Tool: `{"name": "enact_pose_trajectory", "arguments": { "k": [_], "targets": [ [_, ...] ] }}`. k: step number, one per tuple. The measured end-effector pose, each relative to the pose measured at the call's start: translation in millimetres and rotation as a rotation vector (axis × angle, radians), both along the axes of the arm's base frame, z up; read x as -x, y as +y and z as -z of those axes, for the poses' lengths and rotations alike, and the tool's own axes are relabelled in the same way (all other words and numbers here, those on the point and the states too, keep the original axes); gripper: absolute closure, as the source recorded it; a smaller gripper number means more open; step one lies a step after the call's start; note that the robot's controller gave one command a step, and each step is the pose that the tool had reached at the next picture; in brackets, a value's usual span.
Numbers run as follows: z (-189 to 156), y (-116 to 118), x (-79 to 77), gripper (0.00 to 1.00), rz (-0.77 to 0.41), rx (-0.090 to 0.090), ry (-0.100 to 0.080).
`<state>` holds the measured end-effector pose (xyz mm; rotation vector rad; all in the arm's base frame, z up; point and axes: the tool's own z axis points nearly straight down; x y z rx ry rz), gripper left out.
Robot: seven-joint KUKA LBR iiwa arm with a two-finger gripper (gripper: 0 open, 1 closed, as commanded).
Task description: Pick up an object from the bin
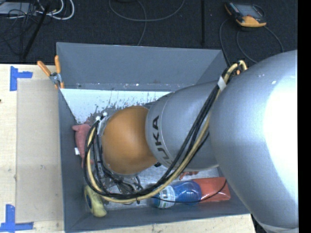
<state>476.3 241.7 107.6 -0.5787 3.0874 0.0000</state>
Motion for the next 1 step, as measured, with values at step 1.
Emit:
{"name": "enact_pose_trajectory", "arguments": {
  "k": [1],
  "targets": [
    [-8.0,-0.5,1.4,1.0,0.0,0.003,0.007]
  ]
}}
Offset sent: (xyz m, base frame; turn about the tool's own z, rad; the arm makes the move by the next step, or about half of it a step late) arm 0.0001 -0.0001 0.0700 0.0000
